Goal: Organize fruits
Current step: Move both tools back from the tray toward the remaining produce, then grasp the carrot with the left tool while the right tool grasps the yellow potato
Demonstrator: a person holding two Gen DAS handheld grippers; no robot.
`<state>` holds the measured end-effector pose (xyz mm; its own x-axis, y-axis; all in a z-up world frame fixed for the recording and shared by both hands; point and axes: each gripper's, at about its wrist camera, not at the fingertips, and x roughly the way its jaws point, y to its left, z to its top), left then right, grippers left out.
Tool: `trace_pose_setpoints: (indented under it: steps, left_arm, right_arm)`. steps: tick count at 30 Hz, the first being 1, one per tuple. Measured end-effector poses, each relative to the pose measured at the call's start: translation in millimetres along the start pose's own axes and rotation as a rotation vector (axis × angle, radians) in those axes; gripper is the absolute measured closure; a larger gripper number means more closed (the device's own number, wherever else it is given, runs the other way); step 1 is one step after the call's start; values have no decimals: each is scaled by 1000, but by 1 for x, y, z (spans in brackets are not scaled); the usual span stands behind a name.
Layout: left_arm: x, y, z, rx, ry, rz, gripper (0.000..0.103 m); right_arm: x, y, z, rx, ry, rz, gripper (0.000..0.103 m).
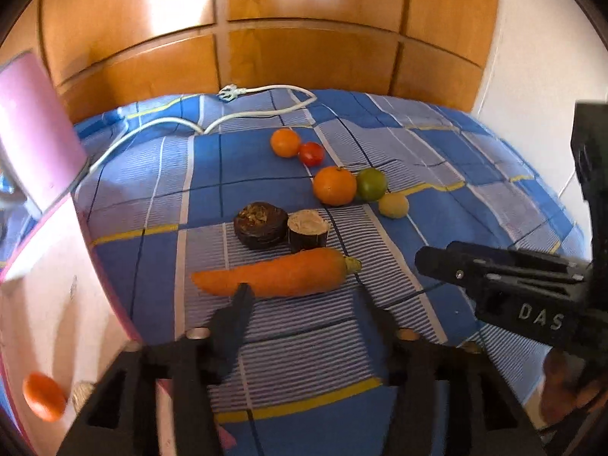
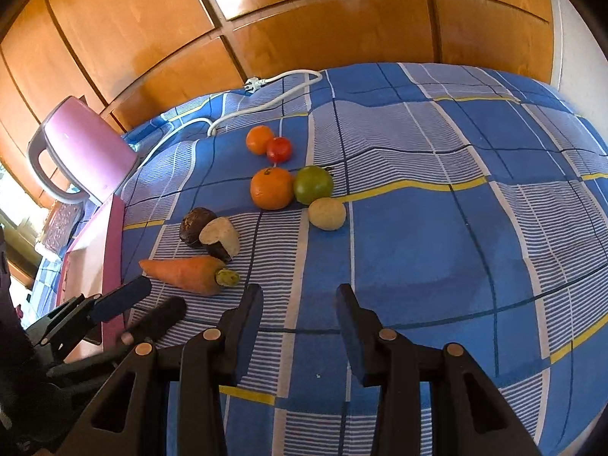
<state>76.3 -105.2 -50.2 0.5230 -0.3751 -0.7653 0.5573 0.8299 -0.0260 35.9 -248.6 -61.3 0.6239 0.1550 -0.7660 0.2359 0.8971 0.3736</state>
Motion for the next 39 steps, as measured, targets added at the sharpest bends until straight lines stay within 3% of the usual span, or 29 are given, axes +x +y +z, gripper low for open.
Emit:
trace_pose_setpoints:
  steps: [8,10,14,16,19,27,34,39]
  left_arm:
    - [23,-10,11,147,19,28,40]
    - [28,-10,13,171,18,27,33]
    - [33,-11,16,196,23,8,31]
    - [32,-10,16,192,20,11,42]
    - [30,-2,20,159,24,-34,46]
    - [45,-6,23,188,64,-28,40]
    - [40,-7,17,115,18,-31,56]
    - [30,-9,10,53,-9,-35,58]
  right_arm:
    - [4,-5,0,16,9,4,63]
    - [5,-7,1,21,10,2,63]
    - [7,-11,3,30,11,-3,63]
    - [9,-13,5,36,10,-6,63]
    - [12,-15,9,41,10,-10,63]
    - [15,-18,15,49,4,17,63]
    - [21,-20,24,55,-11,49,63]
    - [31,-23,32,66,-30,50,63]
